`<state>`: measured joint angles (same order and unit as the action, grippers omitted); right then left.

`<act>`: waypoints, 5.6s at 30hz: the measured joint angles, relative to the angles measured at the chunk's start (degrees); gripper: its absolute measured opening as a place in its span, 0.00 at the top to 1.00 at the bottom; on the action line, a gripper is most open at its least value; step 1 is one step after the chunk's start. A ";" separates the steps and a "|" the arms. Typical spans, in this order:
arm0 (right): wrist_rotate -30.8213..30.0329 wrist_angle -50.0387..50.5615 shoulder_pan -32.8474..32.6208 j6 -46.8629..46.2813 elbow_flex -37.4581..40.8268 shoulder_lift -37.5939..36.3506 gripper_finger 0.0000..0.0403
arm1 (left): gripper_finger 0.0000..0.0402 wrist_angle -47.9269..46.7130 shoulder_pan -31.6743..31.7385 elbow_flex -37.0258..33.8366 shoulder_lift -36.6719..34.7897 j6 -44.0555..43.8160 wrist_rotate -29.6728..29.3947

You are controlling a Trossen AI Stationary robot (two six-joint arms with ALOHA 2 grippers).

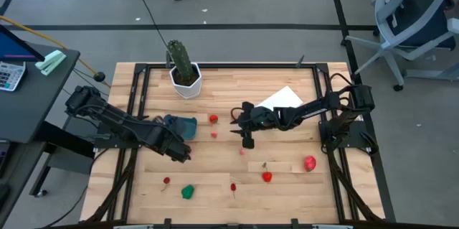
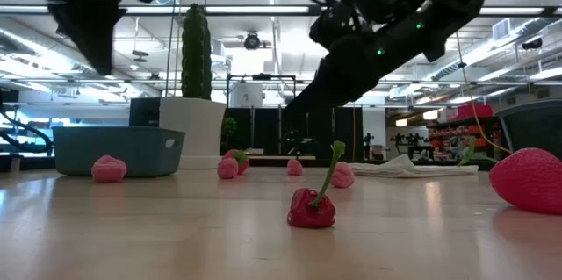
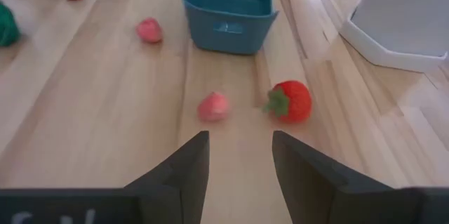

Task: Pick and placing Produce into tupperware
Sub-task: Put the top red strawberry into the blue bin

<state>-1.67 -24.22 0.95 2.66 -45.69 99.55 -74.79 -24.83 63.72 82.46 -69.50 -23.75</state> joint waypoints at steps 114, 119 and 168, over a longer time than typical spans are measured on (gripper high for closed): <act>-10.06 23.79 1.02 2.49 -27.54 19.45 0.80 | 0.73 -15.21 -7.24 0.24 -1.12 -13.92 2.36; -10.08 23.66 1.02 2.49 -27.54 19.44 0.88 | 0.73 -15.21 -7.24 0.24 -1.12 -13.92 2.36; -1.10 8.42 0.76 0.38 -40.81 18.56 1.00 | 0.73 -15.22 -6.83 0.28 -1.10 -19.27 0.64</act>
<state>-2.76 -15.80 1.71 3.03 -86.50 118.10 -90.01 -31.66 64.01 81.36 -88.77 -23.11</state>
